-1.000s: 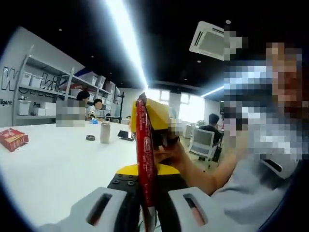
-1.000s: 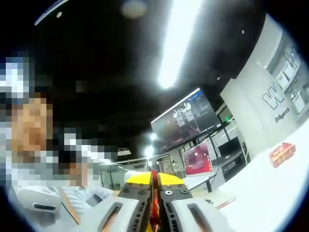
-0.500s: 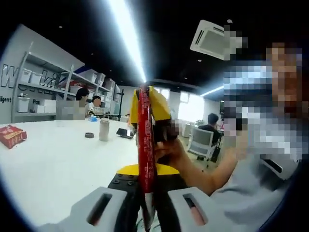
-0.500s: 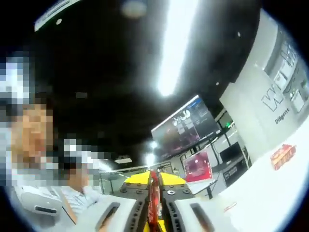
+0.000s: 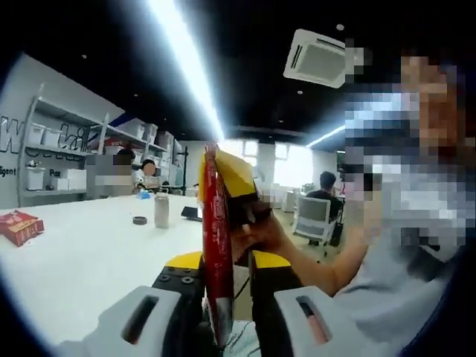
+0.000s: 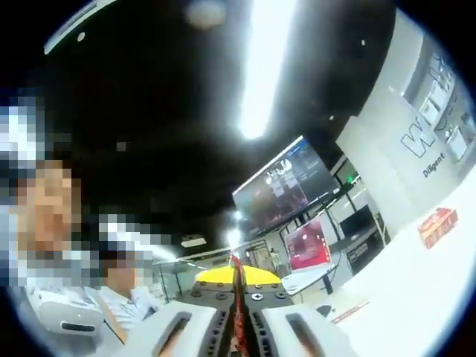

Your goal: Tear open the coffee pouch, take out the coffee, and pour the coffee from the pouch into the cup

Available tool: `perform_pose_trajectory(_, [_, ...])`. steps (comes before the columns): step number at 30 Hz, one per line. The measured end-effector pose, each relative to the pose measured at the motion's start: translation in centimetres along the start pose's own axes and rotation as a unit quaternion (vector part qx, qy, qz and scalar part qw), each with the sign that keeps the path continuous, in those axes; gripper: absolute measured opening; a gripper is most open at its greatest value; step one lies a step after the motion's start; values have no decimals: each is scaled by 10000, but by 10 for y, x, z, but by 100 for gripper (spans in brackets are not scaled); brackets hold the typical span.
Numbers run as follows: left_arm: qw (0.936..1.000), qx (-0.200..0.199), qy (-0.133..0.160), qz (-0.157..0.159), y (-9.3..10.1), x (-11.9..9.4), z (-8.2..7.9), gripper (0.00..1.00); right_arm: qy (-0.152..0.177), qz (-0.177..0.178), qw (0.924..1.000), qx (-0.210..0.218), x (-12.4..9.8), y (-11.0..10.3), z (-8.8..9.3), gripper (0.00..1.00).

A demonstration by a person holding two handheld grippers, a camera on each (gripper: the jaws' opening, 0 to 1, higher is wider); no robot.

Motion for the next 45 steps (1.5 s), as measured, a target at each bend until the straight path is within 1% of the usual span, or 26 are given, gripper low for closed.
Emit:
perform_pose_trajectory(2, [9999, -65, 57, 142, 2, -4, -1, 19, -82, -45, 10000, 9, 1, -2, 1, 1])
perform_pose_trajectory(3, [9998, -76, 63, 178, 2, -5, 0, 19, -137, -47, 9999, -11, 2, -3, 2, 1])
perform_pose_trajectory(8, [9995, -153, 16, 266, 4, -5, 2, 14, -300, -315, 9990, -36, 4, -9, 7, 3])
perform_pose_trajectory(9, [9995, -177, 31, 266, 4, -6, 2, 12, -280, -348, 9990, -70, 5, -9, 7, 5])
perform_pose_trajectory(11, [9993, -272, 57, 261, 3, -7, 1, 11, -164, -287, 9989, -322, 6, -7, 5, 10])
perform_pose_trajectory(12, [9992, -317, 101, 242, 1, -8, 0, 11, -248, -270, 9988, -327, 7, -7, 8, 13])
perform_pose_trajectory(13, [9989, -373, 152, 249, 0, -9, -2, 11, -454, -225, 9983, -305, 8, -5, 13, 17])
perform_pose_trajectory(14, [9986, -423, 195, 259, 0, -9, -3, 11, -518, -216, 9978, -339, 9, -5, 15, 17])
perform_pose_trajectory(15, [9984, -451, 217, 261, 0, -10, -4, 11, -524, -179, 9978, -361, 10, -5, 16, 14])
perform_pose_trajectory(16, [9983, -466, 208, 276, 0, -9, -3, 11, -512, -160, 9978, -377, 9, -4, 17, 9])
perform_pose_trajectory(19, [9983, -451, 188, 324, 1, -9, -2, 12, -516, -211, 9980, -303, 10, -5, 18, 8])
perform_pose_trajectory(20, [9985, -400, 190, 307, 1, -10, -2, 13, -547, -245, 9980, -186, 10, -5, 18, 6])
perform_pose_trajectory(21, [9989, -309, 180, 299, 1, -9, -1, 14, -570, -258, 9979, -167, 10, -5, 18, 5])
perform_pose_trajectory(23, [9996, 5, 92, 285, 3, -8, 2, 18, -690, -180, 9973, -188, 10, -4, 19, 3])
perform_pose_trajectory(25, [9998, 104, -4, 175, 2, -6, 5, 23, -660, -191, 9975, -161, 9, -3, 17, 3])
perform_pose_trajectory(26, [9998, 89, -6, 157, 2, -5, 5, 23, -650, -224, 9976, -128, 8, -3, 15, 3])
perform_pose_trajectory(27, [9999, 83, -4, 151, 1, -6, 5, 17, -655, -235, 9975, -118, 7, -4, 15, 3])
perform_pose_trajectory(30, [9997, -102, 16, 233, 0, -5, 4, 15, -690, -265, 9971, -159, 8, -6, 14, 4])
perform_pose_trajectory(31, [9995, -177, 4, 252, 0, -5, 4, 13, -693, -264, 9970, -215, 8, -7, 14, 5])
perform_pose_trajectory(33, [9995, -246, 34, 193, -2, -6, 3, 11, -610, -238, 9966, -491, 9, -6, 12, 9])
perform_pose_trajectory(35, [9992, -347, 30, 184, -4, -7, 3, 11, -610, -186, 9966, -522, 9, -5, 12, 14])
perform_pose_trajectory(36, [9989, -442, 59, 170, -6, -8, 3, 11, -544, -184, 9971, -503, 8, -5, 9, 15])
perform_pose_trajectory(38, [9987, -472, 40, 171, -6, -8, 4, 11, -449, -169, 9976, -508, 6, -4, 5, 15])
perform_pose_trajectory(39, [9986, -484, -38, 232, -5, -9, 7, 11, -385, -141, 9978, -530, 4, -4, 2, 14])
perform_pose_trajectory(43, [9986, -393, -236, 256, -2, -4, 13, 11, -340, -91, 9978, -556, 4, -4, -1, 13])
perform_pose_trajectory(45, [9987, -352, -264, 247, -1, -3, 14, 11, -345, -76, 9977, -574, 5, -4, 0, 9])
Point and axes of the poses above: the point that each gripper's makers call its tool centre point, and the gripper's own axes: x roughly forward along the fingers, y roughly to its right, z roughly out of its underside, the point moved 3 cm from there along -x, roughly backward along the fingers, and after that the axes turned 14 degrees about -y, right-handed, at the moved point
